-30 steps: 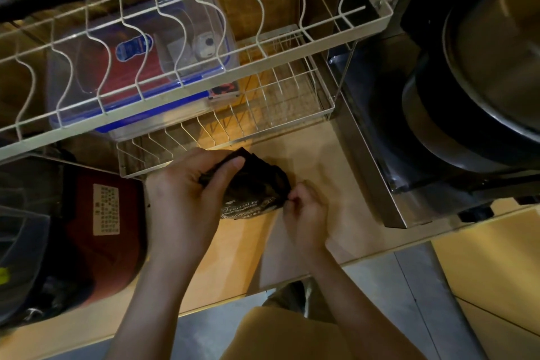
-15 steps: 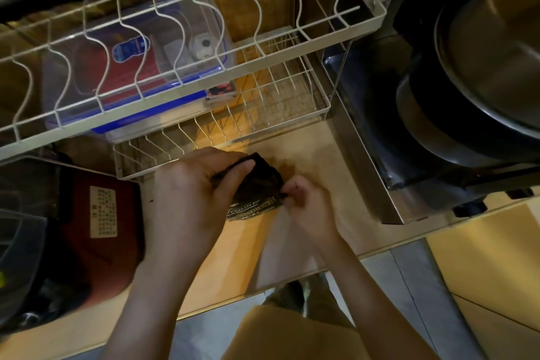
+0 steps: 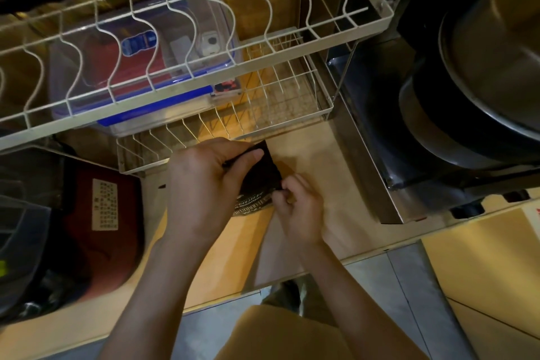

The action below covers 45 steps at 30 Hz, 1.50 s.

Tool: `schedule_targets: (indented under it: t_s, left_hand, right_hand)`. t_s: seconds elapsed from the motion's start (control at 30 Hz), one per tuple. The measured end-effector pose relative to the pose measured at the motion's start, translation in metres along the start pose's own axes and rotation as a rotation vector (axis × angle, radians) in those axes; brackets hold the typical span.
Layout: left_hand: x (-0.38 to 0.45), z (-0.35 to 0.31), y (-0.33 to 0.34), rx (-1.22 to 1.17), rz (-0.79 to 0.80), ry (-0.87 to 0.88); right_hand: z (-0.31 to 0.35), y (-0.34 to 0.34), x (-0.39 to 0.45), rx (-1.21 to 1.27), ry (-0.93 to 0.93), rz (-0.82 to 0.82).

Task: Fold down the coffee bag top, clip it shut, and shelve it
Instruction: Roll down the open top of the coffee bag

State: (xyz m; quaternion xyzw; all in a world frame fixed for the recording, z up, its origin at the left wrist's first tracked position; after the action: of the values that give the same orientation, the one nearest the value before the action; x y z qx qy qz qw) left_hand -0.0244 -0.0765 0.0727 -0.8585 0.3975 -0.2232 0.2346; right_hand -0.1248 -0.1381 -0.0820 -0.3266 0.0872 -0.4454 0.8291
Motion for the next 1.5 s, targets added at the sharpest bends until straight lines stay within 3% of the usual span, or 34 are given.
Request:
schedule_targets:
  t_s: [0.4, 0.53, 0.73, 1.0, 1.17, 1.33, 1.5]
  left_hand:
    - [0.002, 0.001, -0.004, -0.021, -0.029, -0.030]
    - [0.003, 0.007, -0.010, -0.087, -0.035, -0.069]
    - [0.004, 0.010, -0.007, -0.171, -0.069, -0.114]
    - [0.004, 0.010, -0.008, -0.165, 0.026, -0.119]
    - [0.012, 0.012, -0.008, -0.129, 0.135, -0.149]
    - [0.021, 0.010, -0.007, -0.060, 0.104, -0.111]
    - [0.020, 0.007, -0.014, -0.108, 0.134, -0.056]
  right_hand:
    - [-0.003, 0.005, 0.001, -0.019, -0.028, 0.009]
    - [-0.018, 0.006, -0.007, -0.038, 0.045, -0.036]
    - [-0.030, 0.014, -0.012, 0.016, 0.128, 0.022]
    - [-0.035, 0.022, -0.007, 0.001, 0.057, 0.211]
    - [-0.036, 0.010, 0.009, -0.089, 0.153, 0.431]
    - [0.005, -0.021, 0.031, 0.311, 0.160, 0.525]
    - [0.041, -0.022, 0.062, 0.361, 0.054, 0.706]
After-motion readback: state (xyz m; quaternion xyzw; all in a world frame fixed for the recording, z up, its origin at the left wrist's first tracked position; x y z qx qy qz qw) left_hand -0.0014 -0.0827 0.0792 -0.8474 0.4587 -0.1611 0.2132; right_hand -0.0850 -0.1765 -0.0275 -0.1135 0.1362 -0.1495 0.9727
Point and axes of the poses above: each hand's wrist, its own x-axis towards the middle knuckle, its own y-axis out of the palm, z = x × y, the point moved 5 cm from there along x, towards the middle knuckle, and after that the axes turned 14 degrees about -x, right-handed, at the moved point
